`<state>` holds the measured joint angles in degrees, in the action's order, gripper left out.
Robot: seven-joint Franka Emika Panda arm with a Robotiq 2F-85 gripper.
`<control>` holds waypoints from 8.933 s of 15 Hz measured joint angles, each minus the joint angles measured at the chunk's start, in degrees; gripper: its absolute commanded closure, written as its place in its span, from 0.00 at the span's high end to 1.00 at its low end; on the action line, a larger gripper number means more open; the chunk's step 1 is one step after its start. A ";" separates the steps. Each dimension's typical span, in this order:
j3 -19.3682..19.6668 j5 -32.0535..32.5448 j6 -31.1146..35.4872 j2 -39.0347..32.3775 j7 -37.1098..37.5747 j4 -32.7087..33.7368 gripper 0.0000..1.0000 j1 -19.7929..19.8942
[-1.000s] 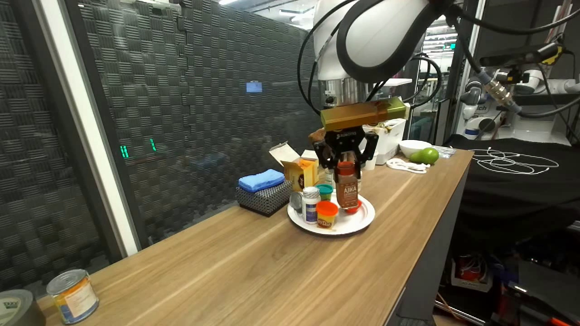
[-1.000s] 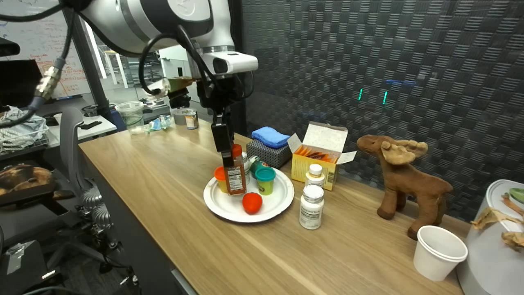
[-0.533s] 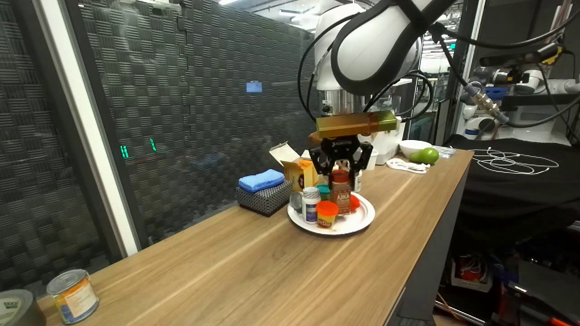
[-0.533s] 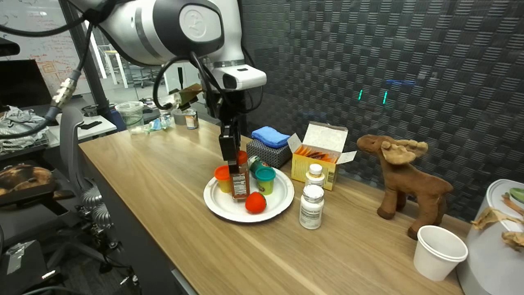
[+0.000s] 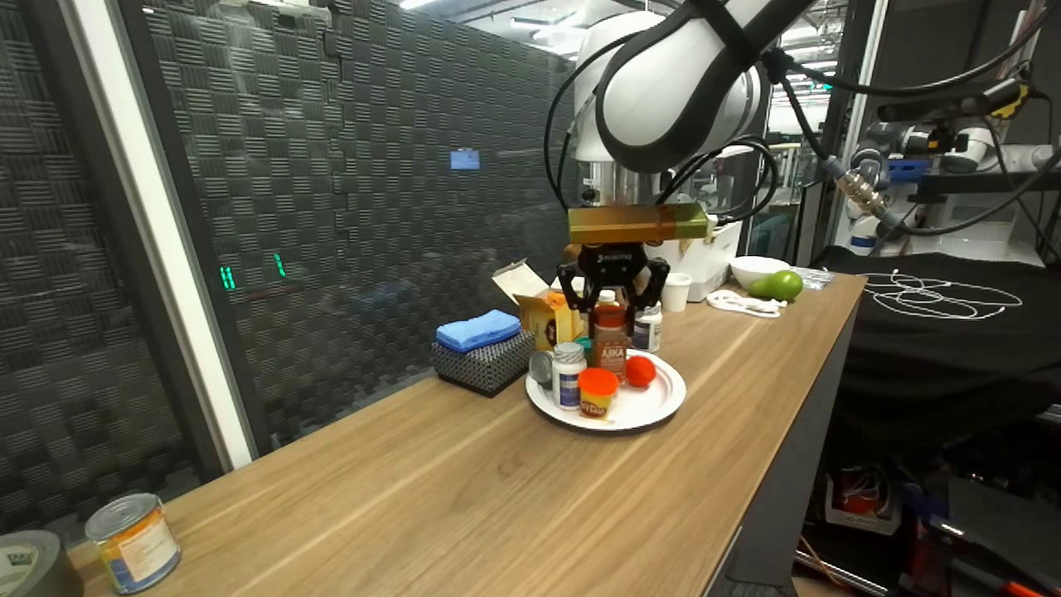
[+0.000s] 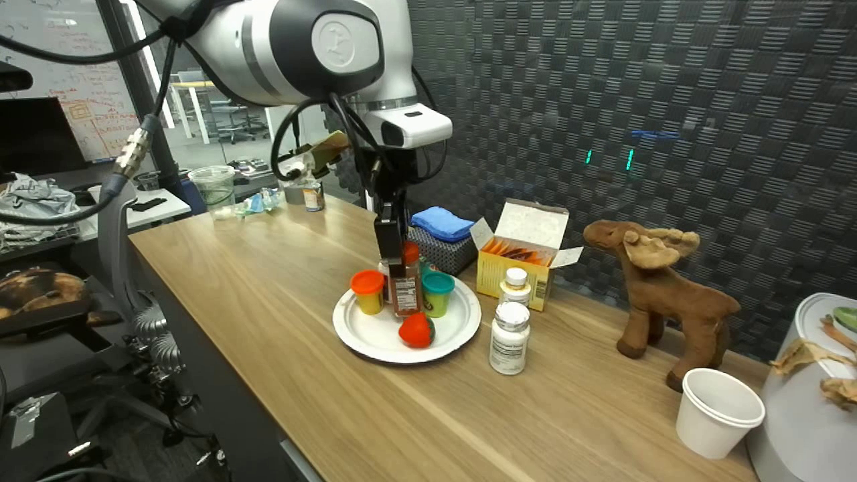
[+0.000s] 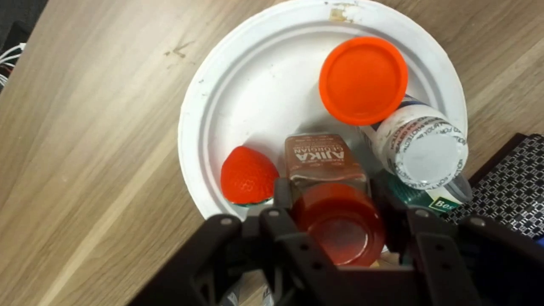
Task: Pick up all the objects surrounding the white plate and arrange them on the plate
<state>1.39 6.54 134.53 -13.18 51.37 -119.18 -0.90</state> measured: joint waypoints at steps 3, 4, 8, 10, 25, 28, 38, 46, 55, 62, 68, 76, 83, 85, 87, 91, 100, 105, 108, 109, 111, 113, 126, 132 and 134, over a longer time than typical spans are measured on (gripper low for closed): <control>-0.09 -1.76 0.65 -0.77 -0.59 1.17 0.25 -0.17; -0.11 -2.18 0.80 -1.10 -0.71 1.53 0.25 -0.26; -0.16 -3.67 0.88 -2.56 -1.33 2.49 0.25 -0.65; -0.23 -4.07 0.88 -3.23 -1.45 2.61 0.25 -0.84; 4.02 -2.16 0.44 1.70 -2.67 2.78 1.00 -1.27; 6.00 -2.16 -0.24 2.30 -2.68 2.80 1.00 0.81; 8.92 -3.75 -1.48 -4.32 -2.74 5.56 1.00 6.29; 8.97 -7.54 -1.48 -8.55 -2.74 8.74 0.51 7.02; 9.31 -7.56 -1.49 -8.79 -2.72 9.31 1.00 7.02; 9.99 -7.56 -1.49 -9.17 -2.71 9.33 0.70 7.02; 10.31 -7.56 -1.48 -9.59 -2.75 9.69 0.28 7.00; 10.26 -3.89 -1.56 -5.89 -1.28 5.85 0.20 2.99; 5.70 8.38 -2.50 9.45 11.00 -9.10 0.19 -4.36; 3.20 8.95 -2.54 12.86 12.77 -12.29 0.19 -4.45; 1.52 8.71 -2.39 14.75 12.90 -14.35 0.19 -4.40; 0.51 7.71 2.98 14.14 12.23 -16.43 0.19 -3.76; -0.15 0.49 13.94 6.73 2.77 -15.29 0.19 -2.64; -1.07 -0.98 14.24 6.85 -0.75 -14.64 0.91 -3.19; -0.96 -0.97 13.98 7.74 -0.75 -15.00 1.00 -3.18; -0.83 -0.97 13.96 8.21 -0.71 -15.22 1.00 -3.10; -0.43 -1.04 13.78 9.17 -0.53 -15.50 1.00 -2.58; 0.26 -1.62 13.09 9.72 -0.57 -15.36 1.00 -1.54; 6.28 -8.55 -1.38 -5.57 -5.78 9.87 1.00 5.69; 6.59 -8.56 -7.07 -14.73 -4.87 22.84 0.75 5.69; 6.65 -8.56 -8.46 -16.72 -4.52 25.56 0.59 5.73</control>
<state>8.04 -2.02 126.07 -29.91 46.85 -93.62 4.83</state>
